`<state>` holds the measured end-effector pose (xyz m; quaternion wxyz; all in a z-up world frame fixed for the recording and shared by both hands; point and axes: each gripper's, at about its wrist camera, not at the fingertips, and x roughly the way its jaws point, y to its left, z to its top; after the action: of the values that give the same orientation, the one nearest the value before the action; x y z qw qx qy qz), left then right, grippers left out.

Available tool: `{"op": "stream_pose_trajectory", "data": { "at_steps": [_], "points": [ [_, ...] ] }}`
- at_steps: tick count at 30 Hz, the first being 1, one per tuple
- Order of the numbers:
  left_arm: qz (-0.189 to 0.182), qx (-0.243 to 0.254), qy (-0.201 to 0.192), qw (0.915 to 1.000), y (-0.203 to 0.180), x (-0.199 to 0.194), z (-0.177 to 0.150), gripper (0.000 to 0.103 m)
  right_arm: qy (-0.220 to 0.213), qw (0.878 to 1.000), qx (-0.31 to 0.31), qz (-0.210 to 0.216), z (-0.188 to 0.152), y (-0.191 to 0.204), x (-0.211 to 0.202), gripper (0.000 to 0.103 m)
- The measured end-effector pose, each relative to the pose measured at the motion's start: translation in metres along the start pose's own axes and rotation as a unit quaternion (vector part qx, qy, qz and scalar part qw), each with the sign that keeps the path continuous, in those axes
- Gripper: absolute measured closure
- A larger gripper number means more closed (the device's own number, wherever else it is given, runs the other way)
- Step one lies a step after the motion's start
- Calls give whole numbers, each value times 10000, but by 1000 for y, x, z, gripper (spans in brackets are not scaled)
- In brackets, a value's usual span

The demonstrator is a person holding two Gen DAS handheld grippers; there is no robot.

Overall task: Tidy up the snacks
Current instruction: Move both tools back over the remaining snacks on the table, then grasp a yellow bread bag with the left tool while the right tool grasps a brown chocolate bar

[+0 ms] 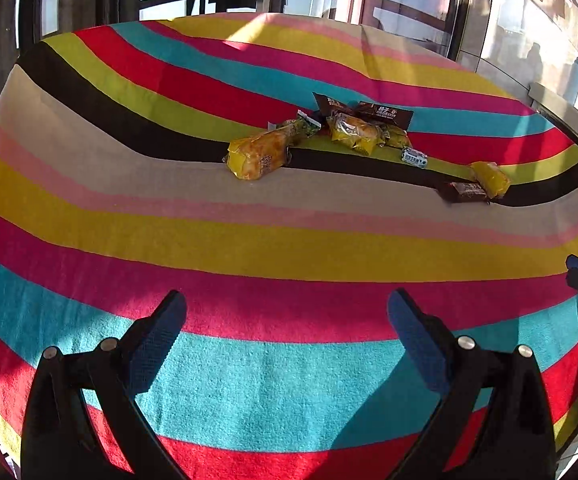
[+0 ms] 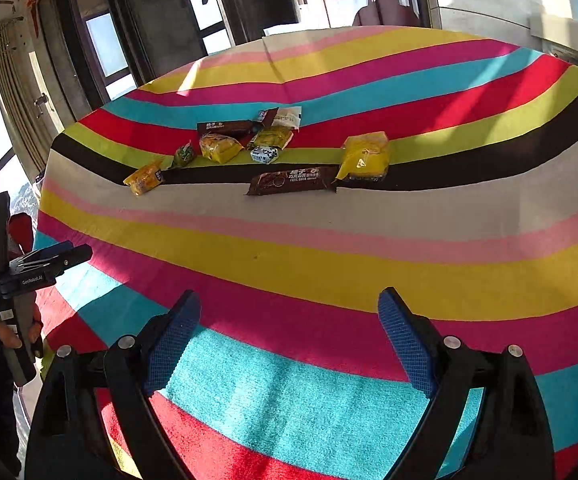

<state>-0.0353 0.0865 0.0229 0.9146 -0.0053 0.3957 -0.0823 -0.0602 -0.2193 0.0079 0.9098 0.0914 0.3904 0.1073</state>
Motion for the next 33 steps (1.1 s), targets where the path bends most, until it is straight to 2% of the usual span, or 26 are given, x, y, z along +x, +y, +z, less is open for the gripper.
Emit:
{"op": "stream_pose_trajectory", "data": {
  "at_steps": [5, 8, 10, 12, 14, 17, 19, 22, 25, 26, 28, 30, 33],
  "points": [
    [327, 217, 35, 9992, 7, 28, 32, 2, -22, 9989, 460, -73, 35, -28, 30, 16],
    [555, 331, 9, 9979, 15, 38, 50, 2, 92, 9982, 591, 22, 47, -25, 51, 16],
    [579, 477, 13, 9972, 19, 43, 59, 2, 191, 9991, 207, 309, 52, -11, 62, 16],
    [510, 699, 35, 9962, 19, 48, 65, 2, 398, 9965, -570, 461, 58, 10, 75, 16],
    [521, 1004, 67, 9936, 15, 52, 69, 2, 515, 9863, -1383, 737, 67, 27, 88, 16],
    [524, 1483, 20, 9875, 6, 58, 76, 2, 741, 9664, -2333, 790, 81, 46, 112, 16],
    [551, 1699, -10, 9839, 2, 63, 83, 2, 945, 9568, -2592, 918, 93, 52, 129, 16],
    [517, 1879, 97, 9808, 0, 75, 93, 2, 1402, 9505, -2546, 1101, 102, 50, 153, 16],
    [382, 1907, 205, 9807, 2, 86, 101, 2, 1390, 9422, -2775, 1260, 92, 46, 141, 18],
    [365, 1913, 229, 9806, 4, 89, 103, 2, 1378, 9416, -2773, 1326, 86, 43, 133, 21],
    [333, 1969, 279, 9795, 7, 95, 104, 2, 1309, 9427, -2780, 1297, 71, 38, 116, 39],
    [232, 2015, 341, 9786, 9, 102, 107, 2, 1226, 9469, -2712, 1221, 59, 33, 102, 43],
    [157, 2091, 427, 9768, 8, 112, 109, 2, 1119, 9599, -2361, 1017, 55, 28, 96, 46]
  ]
}}
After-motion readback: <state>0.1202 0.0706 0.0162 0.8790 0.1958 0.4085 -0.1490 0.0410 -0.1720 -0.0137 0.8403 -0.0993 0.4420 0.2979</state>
